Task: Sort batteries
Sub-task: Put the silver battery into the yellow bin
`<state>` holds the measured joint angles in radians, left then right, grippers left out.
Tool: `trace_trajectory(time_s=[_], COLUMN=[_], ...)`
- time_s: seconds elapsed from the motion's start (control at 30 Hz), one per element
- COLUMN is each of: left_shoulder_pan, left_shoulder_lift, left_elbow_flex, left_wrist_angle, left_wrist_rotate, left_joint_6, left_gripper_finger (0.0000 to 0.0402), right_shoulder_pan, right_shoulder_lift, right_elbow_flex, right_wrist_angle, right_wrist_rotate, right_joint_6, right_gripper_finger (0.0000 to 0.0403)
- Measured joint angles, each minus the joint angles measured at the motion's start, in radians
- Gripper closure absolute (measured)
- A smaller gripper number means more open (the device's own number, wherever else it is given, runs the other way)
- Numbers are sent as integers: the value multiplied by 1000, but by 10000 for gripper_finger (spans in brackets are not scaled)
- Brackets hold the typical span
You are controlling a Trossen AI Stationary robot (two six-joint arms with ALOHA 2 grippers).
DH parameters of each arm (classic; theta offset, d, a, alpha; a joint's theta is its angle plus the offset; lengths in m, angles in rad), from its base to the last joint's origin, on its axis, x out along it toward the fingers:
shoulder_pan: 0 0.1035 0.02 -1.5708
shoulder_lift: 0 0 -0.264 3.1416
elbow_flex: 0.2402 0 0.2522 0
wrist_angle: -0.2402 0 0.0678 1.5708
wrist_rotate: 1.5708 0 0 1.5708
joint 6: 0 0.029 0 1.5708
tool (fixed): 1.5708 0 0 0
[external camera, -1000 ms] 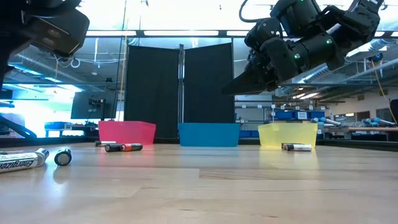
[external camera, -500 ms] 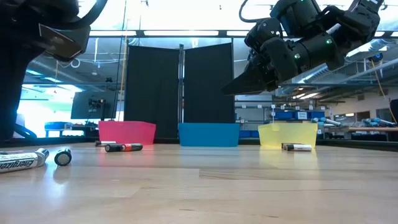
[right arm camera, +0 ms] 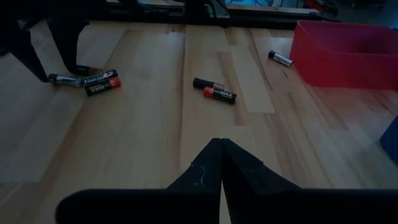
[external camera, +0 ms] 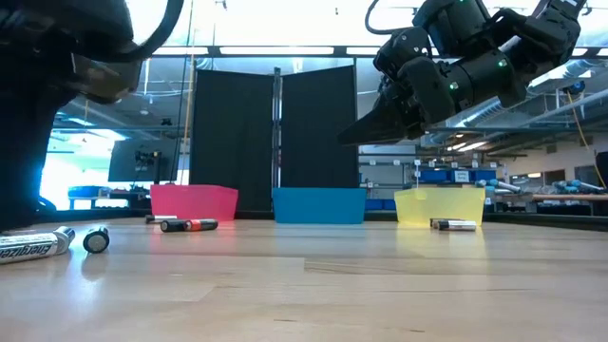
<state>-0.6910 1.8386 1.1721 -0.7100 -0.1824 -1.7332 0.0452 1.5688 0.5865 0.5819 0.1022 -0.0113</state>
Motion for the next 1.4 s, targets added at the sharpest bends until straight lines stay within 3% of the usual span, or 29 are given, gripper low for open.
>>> trace_trajectory(time_s=[0.33, 0.47, 0.67, 0.83, 0.93, 1.07, 1.27, 1.4], left_shoulder_pan=[0, -1, -6, -10, -13, 8, 115, 207], left_shoulder_lift=[44, 45, 46, 49, 46, 35, 27, 22], left_elbow_flex=[2, 2, 7, 38, 80, 113, 112, 67], left_wrist_angle=[8, -1, -1, 7, -6, -22, -79, 26], left_wrist_rotate=[47, 62, 108, 152, 152, 70, -27, -87], left_joint_6=[0, 0, 75, 138, 210, 335, 617, 831], left_gripper_finger=[210, 251, 348, 358, 358, 358, 358, 358], right_shoulder_pan=[0, 0, 0, 0, 0, 10, 33, 30], right_shoulder_lift=[0, 0, 0, 0, 0, 0, -2, -4], right_elbow_flex=[0, 0, 0, 0, 0, 0, 0, -8], right_wrist_angle=[0, 0, 0, 1, 7, 8, -38, -81], right_wrist_rotate=[0, 0, 0, 0, 0, 11, 59, 62], right_joint_6=[0, 0, 0, -13, -17, -13, -34, -34], right_gripper_finger=[385, 386, 384, 389, 387, 388, 391, 391])
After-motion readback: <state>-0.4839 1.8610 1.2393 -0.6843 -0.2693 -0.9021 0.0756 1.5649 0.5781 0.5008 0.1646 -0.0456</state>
